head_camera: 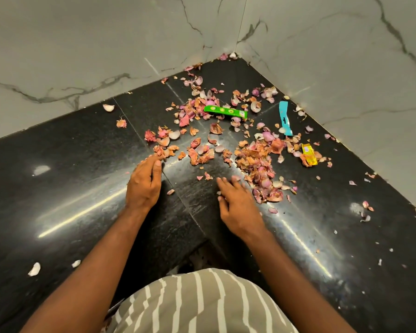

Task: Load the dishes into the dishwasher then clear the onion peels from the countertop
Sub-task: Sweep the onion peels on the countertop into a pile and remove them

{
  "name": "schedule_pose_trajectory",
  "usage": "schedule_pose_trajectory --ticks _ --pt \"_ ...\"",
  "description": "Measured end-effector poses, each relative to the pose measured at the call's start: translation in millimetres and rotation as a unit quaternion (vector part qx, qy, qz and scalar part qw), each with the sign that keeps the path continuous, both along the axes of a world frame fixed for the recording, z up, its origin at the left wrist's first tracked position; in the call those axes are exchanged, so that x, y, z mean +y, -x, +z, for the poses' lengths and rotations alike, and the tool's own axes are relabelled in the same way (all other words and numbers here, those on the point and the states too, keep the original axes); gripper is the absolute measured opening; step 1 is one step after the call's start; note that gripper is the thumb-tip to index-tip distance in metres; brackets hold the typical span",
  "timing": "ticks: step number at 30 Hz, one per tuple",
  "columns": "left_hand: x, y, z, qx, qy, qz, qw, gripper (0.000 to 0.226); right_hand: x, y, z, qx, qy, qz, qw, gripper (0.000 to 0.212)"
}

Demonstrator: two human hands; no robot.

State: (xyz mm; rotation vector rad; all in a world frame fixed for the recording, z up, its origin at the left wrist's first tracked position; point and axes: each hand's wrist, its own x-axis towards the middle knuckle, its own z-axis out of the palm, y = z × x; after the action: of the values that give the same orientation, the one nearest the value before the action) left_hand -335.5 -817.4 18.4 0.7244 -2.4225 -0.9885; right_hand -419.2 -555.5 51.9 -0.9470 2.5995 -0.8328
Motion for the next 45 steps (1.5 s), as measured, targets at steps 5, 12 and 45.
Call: schedule_pose_trajectory --ticks 5,12,45 --pt "-2 -1 -1 -0.014 0.007 -0.011 1.0 0.041 16 16 12 -0.017 0.103 -0.185 0.977 0.054" --pt "3 0 2 -0.013 0.007 -0.01 1.0 0.036 17 25 18 0.096 0.09 -0.13 0.983 0.02" --pt "1 -2 3 -0.036 0.014 -0.018 0.999 0.044 -1 27 22 -0.137 -0.07 -0.149 0.977 0.009"
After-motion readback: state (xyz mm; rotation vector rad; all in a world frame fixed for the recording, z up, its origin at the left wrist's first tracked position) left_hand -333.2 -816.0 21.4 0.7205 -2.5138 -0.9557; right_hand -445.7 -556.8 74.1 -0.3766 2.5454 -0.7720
